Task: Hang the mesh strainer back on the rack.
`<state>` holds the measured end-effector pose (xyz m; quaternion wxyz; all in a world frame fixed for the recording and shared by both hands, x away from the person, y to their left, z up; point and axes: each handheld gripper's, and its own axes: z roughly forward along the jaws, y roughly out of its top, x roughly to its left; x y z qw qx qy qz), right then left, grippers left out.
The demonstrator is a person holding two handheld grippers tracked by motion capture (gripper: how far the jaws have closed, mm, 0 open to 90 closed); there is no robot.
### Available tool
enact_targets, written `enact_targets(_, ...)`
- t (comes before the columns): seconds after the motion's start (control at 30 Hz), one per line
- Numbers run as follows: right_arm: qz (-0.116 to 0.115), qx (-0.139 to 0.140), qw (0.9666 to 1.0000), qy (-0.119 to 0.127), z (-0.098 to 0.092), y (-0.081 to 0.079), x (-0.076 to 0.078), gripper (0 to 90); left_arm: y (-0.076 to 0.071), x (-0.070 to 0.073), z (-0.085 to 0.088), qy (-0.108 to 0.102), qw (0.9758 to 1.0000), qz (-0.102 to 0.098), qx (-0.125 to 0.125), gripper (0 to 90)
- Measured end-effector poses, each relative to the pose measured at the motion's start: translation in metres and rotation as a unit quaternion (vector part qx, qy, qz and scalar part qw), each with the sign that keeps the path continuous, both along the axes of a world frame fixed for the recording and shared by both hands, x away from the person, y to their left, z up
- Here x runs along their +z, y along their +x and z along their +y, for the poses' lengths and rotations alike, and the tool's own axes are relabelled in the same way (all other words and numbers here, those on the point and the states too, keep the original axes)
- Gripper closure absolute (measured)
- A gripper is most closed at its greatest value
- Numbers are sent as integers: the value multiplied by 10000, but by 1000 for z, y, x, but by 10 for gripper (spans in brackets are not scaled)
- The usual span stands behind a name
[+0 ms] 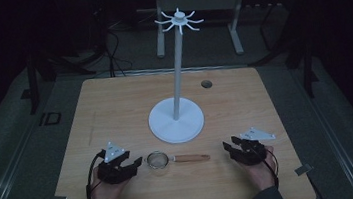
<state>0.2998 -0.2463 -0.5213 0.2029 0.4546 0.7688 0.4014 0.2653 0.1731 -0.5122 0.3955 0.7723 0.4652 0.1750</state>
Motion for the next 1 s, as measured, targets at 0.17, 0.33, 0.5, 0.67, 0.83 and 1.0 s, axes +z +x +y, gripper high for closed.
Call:
enact_targets(0.17, -25, 23, 10000, -3, -1, 0, 1, 542, 11, 13, -16, 74, 9995, -177, -248, 453)
enact_targets(0.33, -8, 80, 10000, -35, -1, -1, 1, 539, 24, 24, -32, 139, 9975, -338, -605, 454)
enact_targets(0.5, -21, 148, 9999, -78, -1, -1, 1, 536, 37, 29, -44, 146, 9939, -386, -1021, 465)
enact_targets(0.67, -11, 208, 9997, -95, 0, -1, 1, 536, 50, 32, -54, 255, 9896, -367, -1370, 478)
enact_targets(0.83, -4, 222, 9997, -87, -1, -1, 1, 530, 56, 33, -64, 398, 9837, -249, -1736, 484)
enact_targets(1.0, -17, 275, 9995, -160, 0, -2, 1, 530, 62, 30, -74, 493, 9789, -92, -1982, 497)
